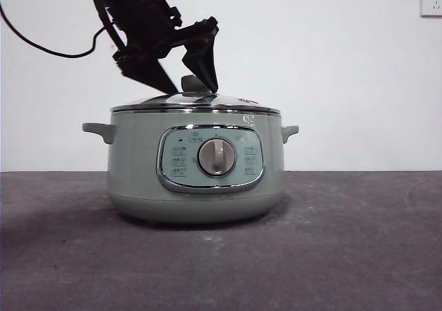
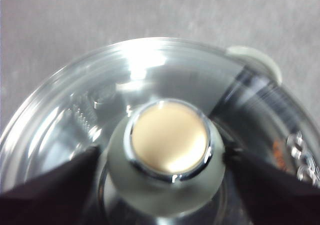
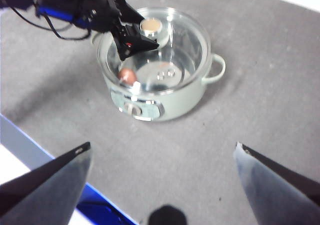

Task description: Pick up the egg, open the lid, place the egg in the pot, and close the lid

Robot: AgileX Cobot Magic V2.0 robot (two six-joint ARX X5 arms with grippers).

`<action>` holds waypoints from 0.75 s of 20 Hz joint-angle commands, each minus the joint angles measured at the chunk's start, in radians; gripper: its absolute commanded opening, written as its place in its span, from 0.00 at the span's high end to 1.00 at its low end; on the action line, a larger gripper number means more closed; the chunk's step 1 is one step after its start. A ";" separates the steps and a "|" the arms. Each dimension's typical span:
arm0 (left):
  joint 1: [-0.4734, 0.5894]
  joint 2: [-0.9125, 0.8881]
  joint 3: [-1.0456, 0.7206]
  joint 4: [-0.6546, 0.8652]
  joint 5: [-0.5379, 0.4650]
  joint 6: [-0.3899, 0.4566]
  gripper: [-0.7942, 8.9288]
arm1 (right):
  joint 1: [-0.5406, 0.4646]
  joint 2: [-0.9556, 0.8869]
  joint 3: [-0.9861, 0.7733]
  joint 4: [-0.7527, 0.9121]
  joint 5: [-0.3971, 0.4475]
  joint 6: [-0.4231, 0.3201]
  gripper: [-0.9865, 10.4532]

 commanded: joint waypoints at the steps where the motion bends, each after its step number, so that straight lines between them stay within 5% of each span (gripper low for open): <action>1: 0.003 -0.032 -0.005 -0.020 -0.002 0.003 0.33 | 0.002 0.000 0.000 -0.005 -0.017 0.010 0.50; 6: 0.002 -0.175 -0.005 -0.122 0.008 0.003 0.33 | 0.002 0.000 0.000 -0.015 -0.105 0.010 0.50; 10: -0.001 -0.356 -0.005 -0.277 0.111 -0.005 0.34 | 0.002 0.004 0.000 -0.037 -0.108 0.010 0.50; 15: -0.002 -0.578 -0.005 -0.475 0.267 -0.056 0.35 | 0.002 0.013 0.000 -0.038 -0.233 0.010 0.51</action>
